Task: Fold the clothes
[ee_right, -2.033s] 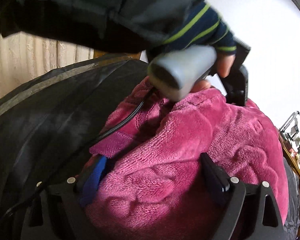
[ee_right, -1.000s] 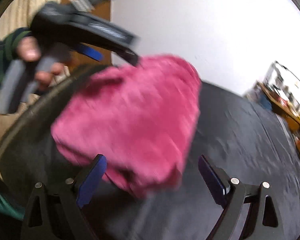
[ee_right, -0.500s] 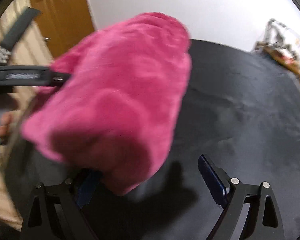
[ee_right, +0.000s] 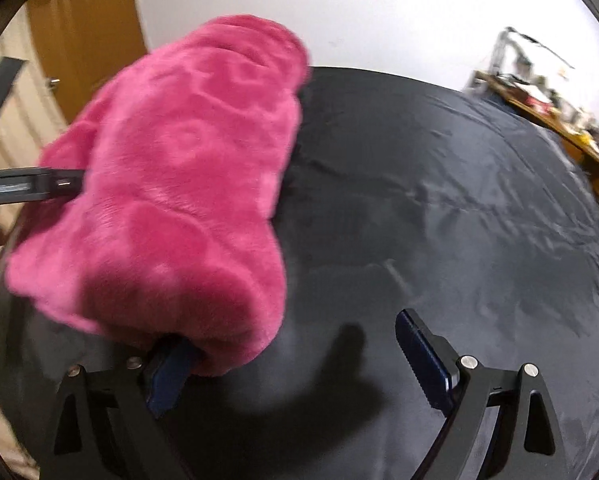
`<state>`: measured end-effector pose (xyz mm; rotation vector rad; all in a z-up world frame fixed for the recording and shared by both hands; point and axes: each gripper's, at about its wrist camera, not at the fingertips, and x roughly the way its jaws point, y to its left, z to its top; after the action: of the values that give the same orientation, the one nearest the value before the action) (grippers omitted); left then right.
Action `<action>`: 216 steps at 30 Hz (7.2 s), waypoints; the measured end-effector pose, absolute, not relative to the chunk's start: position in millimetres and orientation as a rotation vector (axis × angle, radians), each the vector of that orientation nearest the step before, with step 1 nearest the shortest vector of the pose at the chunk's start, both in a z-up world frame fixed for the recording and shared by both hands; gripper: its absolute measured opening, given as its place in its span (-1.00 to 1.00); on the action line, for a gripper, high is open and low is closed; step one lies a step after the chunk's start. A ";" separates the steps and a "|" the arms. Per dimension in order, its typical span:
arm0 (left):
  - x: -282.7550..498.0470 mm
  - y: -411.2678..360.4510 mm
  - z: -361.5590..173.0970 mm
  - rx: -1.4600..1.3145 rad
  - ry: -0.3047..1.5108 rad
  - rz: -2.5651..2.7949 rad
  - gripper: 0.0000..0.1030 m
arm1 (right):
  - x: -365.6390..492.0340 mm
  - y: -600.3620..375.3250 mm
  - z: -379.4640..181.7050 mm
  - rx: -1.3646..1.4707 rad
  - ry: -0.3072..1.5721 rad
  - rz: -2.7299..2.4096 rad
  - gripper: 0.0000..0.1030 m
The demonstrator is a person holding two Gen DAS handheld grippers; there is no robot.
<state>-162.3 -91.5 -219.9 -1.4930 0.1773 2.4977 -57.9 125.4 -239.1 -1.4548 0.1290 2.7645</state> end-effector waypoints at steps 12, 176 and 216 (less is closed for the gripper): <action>-140.4 -110.4 -158.2 -1.382 -0.029 2.587 1.00 | -68.8 118.9 -158.9 -1.222 0.027 3.041 0.84; -201.6 115.9 -195.6 -1.424 -0.617 1.726 0.45 | -166.2 355.2 -204.8 -1.541 1.316 2.812 0.32; -242.0 374.3 -234.3 -1.516 -0.368 1.866 0.60 | -122.8 637.8 -215.5 -1.491 1.165 2.668 0.53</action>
<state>-242.0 374.3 -234.3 -1.5162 -0.3677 1.8660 -122.8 637.8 -215.5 -1.4909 1.1655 2.6682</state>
